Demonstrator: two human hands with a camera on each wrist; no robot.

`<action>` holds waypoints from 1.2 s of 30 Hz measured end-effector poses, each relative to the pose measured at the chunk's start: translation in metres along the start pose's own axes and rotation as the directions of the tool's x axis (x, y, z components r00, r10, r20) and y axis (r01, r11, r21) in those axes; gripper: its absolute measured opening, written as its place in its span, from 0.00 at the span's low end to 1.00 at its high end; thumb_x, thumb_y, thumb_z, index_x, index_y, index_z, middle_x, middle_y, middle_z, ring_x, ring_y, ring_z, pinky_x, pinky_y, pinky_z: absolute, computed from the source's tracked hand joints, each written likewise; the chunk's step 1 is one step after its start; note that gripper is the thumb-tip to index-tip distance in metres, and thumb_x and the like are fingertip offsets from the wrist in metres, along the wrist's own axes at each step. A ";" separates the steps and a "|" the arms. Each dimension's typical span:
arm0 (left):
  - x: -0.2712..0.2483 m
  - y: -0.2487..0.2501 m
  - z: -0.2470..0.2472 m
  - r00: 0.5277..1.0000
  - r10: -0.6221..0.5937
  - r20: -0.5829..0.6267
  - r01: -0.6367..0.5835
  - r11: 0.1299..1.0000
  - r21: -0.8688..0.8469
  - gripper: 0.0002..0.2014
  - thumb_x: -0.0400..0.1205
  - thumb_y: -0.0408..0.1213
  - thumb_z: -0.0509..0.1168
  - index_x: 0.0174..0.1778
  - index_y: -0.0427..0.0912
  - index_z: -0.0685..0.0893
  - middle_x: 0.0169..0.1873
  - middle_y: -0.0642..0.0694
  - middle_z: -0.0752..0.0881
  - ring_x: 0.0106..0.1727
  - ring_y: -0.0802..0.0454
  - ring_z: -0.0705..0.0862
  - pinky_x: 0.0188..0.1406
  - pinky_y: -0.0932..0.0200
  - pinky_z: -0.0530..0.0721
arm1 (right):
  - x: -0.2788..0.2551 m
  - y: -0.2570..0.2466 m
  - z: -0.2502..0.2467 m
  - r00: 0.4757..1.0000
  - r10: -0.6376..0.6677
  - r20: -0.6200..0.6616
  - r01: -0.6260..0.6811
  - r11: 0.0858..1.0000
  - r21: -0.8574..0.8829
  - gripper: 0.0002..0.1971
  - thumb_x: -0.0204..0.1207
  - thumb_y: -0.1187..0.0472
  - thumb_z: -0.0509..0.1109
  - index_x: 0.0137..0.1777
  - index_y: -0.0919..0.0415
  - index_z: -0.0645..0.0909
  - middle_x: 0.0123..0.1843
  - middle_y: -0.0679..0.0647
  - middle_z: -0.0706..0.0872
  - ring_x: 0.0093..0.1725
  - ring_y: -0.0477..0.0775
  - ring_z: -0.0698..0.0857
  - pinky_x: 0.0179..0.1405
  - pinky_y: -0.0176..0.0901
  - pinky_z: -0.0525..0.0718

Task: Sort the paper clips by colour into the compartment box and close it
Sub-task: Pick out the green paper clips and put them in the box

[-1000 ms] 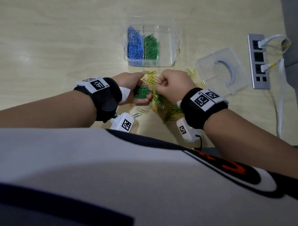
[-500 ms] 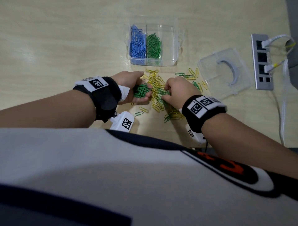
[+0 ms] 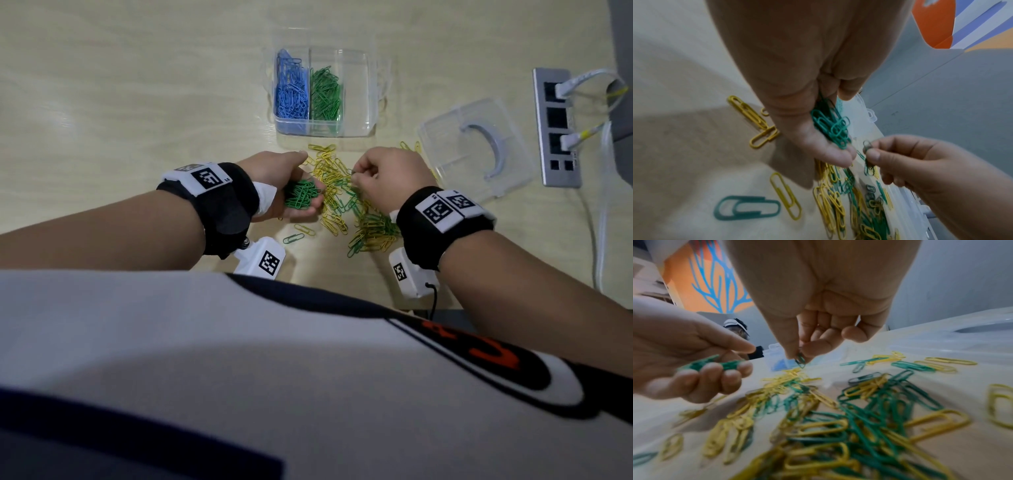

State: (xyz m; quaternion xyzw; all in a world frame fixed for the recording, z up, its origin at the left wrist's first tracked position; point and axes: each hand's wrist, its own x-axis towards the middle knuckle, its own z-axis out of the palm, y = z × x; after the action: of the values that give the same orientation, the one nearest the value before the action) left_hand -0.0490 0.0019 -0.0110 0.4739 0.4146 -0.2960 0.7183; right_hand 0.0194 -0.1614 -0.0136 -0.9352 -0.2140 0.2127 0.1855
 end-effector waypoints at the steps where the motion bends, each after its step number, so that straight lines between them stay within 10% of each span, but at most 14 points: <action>1: 0.001 0.000 0.001 1.000 -0.002 0.005 0.002 1.000 0.001 0.27 0.88 0.52 0.46 0.40 0.32 0.79 0.31 0.37 0.80 0.31 0.46 0.79 0.27 0.58 0.88 | -0.002 -0.004 -0.001 1.000 -0.031 -0.005 0.031 0.999 0.039 0.04 0.76 0.55 0.70 0.46 0.50 0.86 0.38 0.42 0.84 0.45 0.48 0.83 0.47 0.40 0.81; 9: 0.002 -0.002 -0.001 0.994 0.080 -0.074 -0.085 0.994 -0.067 0.16 0.87 0.45 0.56 0.59 0.36 0.79 0.48 0.40 0.85 0.37 0.45 0.86 0.30 0.51 0.88 | -0.014 -0.041 0.005 0.934 -0.358 0.016 0.354 0.928 0.113 0.09 0.75 0.52 0.72 0.52 0.53 0.87 0.47 0.48 0.88 0.48 0.47 0.83 0.51 0.41 0.78; 14: -0.002 0.004 -0.011 0.992 0.045 -0.118 -0.049 0.998 -0.039 0.21 0.88 0.48 0.50 0.43 0.35 0.78 0.38 0.38 0.81 0.35 0.47 0.83 0.24 0.57 0.87 | -0.024 -0.035 0.020 0.856 -0.516 0.044 0.517 0.855 -0.036 0.06 0.76 0.53 0.66 0.46 0.52 0.82 0.43 0.46 0.80 0.45 0.49 0.79 0.48 0.46 0.79; 19: -0.004 0.010 -0.023 0.993 0.047 -0.105 -0.052 0.998 -0.044 0.26 0.89 0.50 0.46 0.37 0.35 0.77 0.27 0.40 0.82 0.28 0.49 0.80 0.26 0.64 0.85 | -0.031 -0.036 0.041 0.792 -0.474 0.384 0.600 0.718 -0.353 0.14 0.83 0.48 0.59 0.63 0.49 0.79 0.59 0.49 0.81 0.57 0.54 0.81 0.56 0.49 0.74; 31: -0.002 0.015 -0.023 0.995 0.052 -0.091 -0.056 0.998 -0.038 0.25 0.88 0.51 0.47 0.38 0.35 0.77 0.23 0.41 0.83 0.28 0.49 0.80 0.25 0.63 0.85 | -0.035 -0.037 0.046 0.829 -0.457 0.322 0.559 0.662 -0.500 0.12 0.82 0.57 0.58 0.62 0.57 0.76 0.57 0.53 0.81 0.52 0.57 0.82 0.48 0.48 0.65; 36: 0.000 0.015 -0.024 0.994 0.050 -0.098 -0.052 0.998 -0.020 0.26 0.88 0.51 0.47 0.38 0.36 0.78 0.26 0.41 0.82 0.26 0.50 0.81 0.28 0.63 0.85 | -0.036 -0.049 0.053 0.749 -0.507 0.426 0.662 0.586 -0.467 0.13 0.82 0.59 0.60 0.65 0.52 0.76 0.58 0.53 0.80 0.52 0.58 0.84 0.49 0.49 0.70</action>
State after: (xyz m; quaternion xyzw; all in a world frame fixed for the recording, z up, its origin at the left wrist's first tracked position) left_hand -0.0443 0.0300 -0.0094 0.4901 0.4400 -0.2494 0.7099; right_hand -0.0511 -0.1239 -0.0254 -0.7851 -0.5880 0.1758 -0.0840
